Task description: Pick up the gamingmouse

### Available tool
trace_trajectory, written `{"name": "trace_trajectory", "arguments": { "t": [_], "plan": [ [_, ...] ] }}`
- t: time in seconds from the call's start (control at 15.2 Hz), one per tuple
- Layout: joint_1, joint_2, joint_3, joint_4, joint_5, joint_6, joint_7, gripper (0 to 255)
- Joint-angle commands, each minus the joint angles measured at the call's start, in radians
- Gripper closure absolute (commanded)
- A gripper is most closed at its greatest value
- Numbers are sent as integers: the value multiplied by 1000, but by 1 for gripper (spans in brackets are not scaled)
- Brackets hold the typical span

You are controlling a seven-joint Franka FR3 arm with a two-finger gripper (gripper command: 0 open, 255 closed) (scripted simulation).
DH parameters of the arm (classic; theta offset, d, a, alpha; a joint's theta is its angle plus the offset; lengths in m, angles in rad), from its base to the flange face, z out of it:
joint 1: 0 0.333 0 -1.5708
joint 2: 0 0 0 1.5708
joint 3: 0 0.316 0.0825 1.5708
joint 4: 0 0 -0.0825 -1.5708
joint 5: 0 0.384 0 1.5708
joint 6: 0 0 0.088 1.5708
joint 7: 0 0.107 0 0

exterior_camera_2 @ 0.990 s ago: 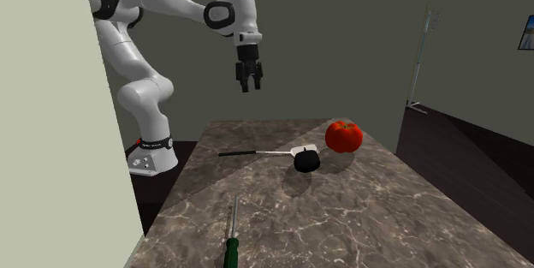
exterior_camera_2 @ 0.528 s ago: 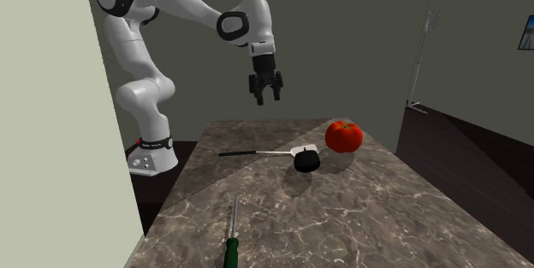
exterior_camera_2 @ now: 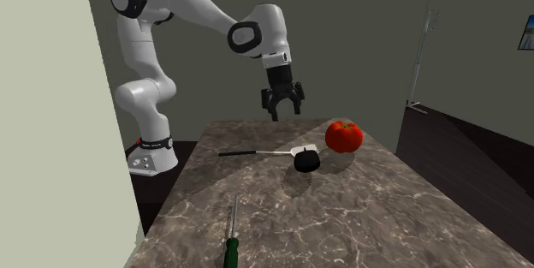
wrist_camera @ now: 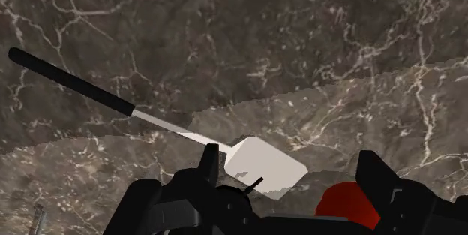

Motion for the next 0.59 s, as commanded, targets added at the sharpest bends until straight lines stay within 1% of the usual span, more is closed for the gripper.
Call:
{"name": "trace_trajectory", "arguments": {
  "t": [0.0,0.53],
  "plan": [
    [-19,54,-17,39,-3,33,42,0],
    [-82,244,-85,197,13,129,196,0]
  ]
}}
